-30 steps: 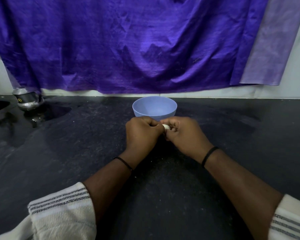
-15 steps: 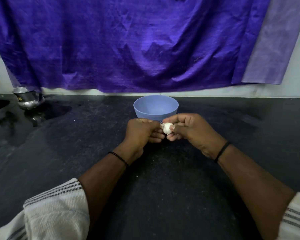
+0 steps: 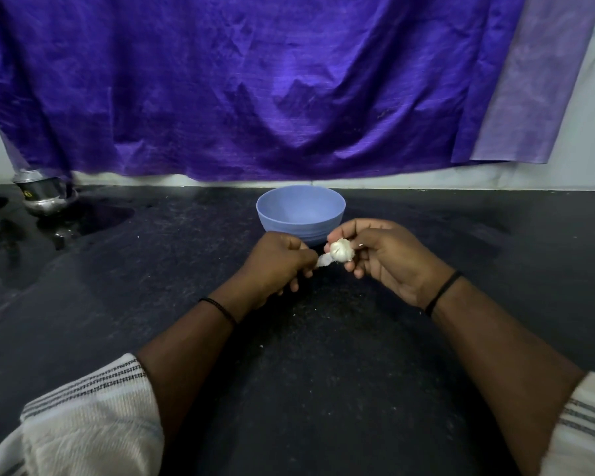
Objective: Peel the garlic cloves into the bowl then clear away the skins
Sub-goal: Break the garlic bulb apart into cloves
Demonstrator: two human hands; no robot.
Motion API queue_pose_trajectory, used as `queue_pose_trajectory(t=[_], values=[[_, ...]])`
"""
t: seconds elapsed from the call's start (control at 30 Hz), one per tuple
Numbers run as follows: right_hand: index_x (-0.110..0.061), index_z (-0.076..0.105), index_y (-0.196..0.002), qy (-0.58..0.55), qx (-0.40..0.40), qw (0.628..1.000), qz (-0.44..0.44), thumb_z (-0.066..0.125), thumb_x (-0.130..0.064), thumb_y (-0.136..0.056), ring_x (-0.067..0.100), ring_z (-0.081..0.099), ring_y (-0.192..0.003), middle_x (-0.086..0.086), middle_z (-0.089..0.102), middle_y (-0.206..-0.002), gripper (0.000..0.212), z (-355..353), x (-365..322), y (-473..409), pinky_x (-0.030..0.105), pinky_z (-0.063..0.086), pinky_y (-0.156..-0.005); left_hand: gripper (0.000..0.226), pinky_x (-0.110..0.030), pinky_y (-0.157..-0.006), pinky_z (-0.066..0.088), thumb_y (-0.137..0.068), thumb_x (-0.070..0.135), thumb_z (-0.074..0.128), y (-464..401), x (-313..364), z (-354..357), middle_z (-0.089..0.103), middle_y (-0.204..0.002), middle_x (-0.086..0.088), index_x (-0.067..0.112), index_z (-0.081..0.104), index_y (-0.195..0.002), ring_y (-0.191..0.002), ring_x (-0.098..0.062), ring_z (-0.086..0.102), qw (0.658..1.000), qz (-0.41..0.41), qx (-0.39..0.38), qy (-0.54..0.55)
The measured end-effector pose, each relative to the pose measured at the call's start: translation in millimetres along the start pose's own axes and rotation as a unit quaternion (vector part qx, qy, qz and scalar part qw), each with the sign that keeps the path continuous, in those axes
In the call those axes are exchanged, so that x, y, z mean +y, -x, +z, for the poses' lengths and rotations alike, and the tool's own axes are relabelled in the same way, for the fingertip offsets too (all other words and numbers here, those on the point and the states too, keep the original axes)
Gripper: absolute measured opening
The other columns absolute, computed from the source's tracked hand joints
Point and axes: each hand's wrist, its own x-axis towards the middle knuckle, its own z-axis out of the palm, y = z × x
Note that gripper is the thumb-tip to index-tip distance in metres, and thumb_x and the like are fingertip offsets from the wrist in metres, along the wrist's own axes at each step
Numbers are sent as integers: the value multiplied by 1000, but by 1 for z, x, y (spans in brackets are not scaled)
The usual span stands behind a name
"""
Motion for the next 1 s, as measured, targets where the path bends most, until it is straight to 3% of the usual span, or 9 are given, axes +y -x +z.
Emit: queue_pose_trajectory(t=[0.2, 0.33, 0.43, 0.5, 0.6, 0.7, 0.83, 1.0], values=[[-6, 69, -91, -11, 16, 1000, 19, 34, 6, -91, 14, 51, -54, 18, 71, -90, 37, 3, 2, -1, 22, 37, -46, 18, -27, -53, 50, -89, 18, 66, -1, -3, 3, 71, -74, -11, 9, 70, -74, -49, -13, 57, 994, 47, 31, -97], [-8, 70, -90, 2, 26, 999, 22, 34, 5, -91, 12, 50, -55, 18, 71, -92, 38, 3, 2, -1, 21, 36, -47, 20, -23, -51, 47, -95, 20, 58, 0, -3, 2, 71, -78, -5, 13, 71, -82, -54, -11, 59, 994, 47, 20, -92], [-10, 71, -87, 18, 39, 999, 17, 35, 5, -91, 12, 50, -55, 19, 70, -94, 39, 4, 2, -1, 21, 36, -47, 24, -18, -47, 43, -98, 20, 50, 3, -6, 5, 67, -68, 6, 20, 73, -89, -55, -8, 59, 991, 99, 76, -43], [-10, 72, -86, 30, 42, 999, 16, 36, 5, -92, 12, 50, -56, 17, 70, -91, 39, 4, 2, -1, 21, 37, -49, 22, -20, -50, 45, -100, 22, 50, 6, -9, 10, 68, -74, 7, 22, 72, -96, -59, -8, 62, 987, 132, 90, -22], [-12, 71, -88, 39, 36, 998, 12, 38, 4, -95, 12, 52, -58, 13, 69, -86, 37, 5, 2, 0, 22, 39, -50, 21, -29, -49, 49, -100, 29, 54, 7, -8, 18, 72, -89, -3, 17, 71, -102, -64, -19, 68, 992, 115, 32, 44], [-7, 66, -97, 27, 40, 999, -9, 49, 6, -95, 14, 54, -57, 15, 66, -80, 21, 7, 1, 0, 23, 43, -48, 19, -26, -47, 51, -98, 20, 59, 5, -8, 19, 73, -91, -13, 9, 72, -105, -62, -20, 67, 989, 101, -24, 105], [-4, 66, -99, 17, 46, 998, -34, 61, 2, -93, 15, 62, -63, 17, 68, -81, 10, 9, 5, -1, 23, 54, -57, 18, -23, -51, 55, -98, 8, 58, 2, -9, 16, 73, -89, -17, 1, 70, -110, -62, -17, 68, 976, 58, -35, 209], [-6, 69, -107, 37, 41, 998, -44, 68, -4, -90, 19, 63, -70, 17, 72, -87, 18, 11, 7, 1, 28, 54, -67, 16, -22, -60, 58, -95, 5, 59, 2, -10, 16, 72, -88, -17, 4, 71, -106, -69, -16, 70, 960, 55, -40, 273]])
